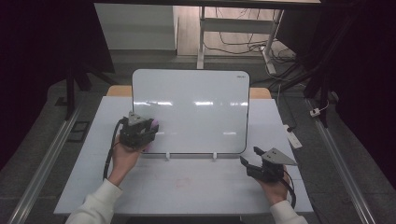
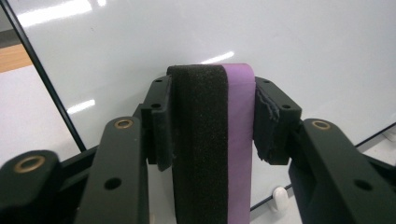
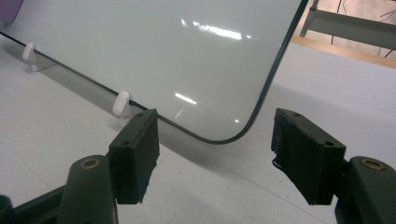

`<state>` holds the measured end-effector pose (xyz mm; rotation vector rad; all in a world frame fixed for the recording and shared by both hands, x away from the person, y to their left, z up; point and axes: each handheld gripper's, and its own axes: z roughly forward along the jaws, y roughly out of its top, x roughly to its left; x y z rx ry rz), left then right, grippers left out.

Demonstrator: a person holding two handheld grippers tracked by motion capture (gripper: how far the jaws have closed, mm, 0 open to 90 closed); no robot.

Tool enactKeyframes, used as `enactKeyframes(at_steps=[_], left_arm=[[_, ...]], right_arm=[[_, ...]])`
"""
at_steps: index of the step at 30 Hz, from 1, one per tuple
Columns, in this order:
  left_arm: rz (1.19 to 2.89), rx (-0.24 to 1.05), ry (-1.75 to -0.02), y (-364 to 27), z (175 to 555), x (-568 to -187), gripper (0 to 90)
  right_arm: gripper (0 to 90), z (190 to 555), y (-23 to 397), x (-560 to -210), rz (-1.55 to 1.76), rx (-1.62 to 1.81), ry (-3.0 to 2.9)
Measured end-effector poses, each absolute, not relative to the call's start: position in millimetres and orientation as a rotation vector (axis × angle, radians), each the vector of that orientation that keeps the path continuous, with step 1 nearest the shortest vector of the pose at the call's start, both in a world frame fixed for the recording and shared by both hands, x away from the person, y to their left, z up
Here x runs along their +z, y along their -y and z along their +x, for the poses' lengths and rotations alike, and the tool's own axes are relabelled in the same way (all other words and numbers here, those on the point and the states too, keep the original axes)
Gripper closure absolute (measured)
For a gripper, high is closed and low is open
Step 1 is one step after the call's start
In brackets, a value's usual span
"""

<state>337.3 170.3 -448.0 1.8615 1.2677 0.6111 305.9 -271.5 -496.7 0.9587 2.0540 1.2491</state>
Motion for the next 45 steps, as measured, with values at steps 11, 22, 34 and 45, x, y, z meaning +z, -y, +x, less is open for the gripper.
enactKeyframes(at_steps=[11, 22, 34, 45], left_arm=[[1.835, 0.543, -1.105, -184, 316, -436, 35.1], [1.843, 0.381, -1.023, -221, 284, -445, 31.1], [1.894, 0.329, -1.084, -259, 249, -488, 25.0], [1.927, 0.314, -1.087, -265, 243, -506, 23.4]], right_arm=[[31.9, 306, 274, -496, 0.949, 1.258, -2.056], [31.9, 309, 281, -497, 0.902, 1.282, -2.115], [31.6, 313, 292, -505, 0.847, 1.225, -2.195], [30.9, 318, 301, -513, 0.868, 1.17, -2.222]])
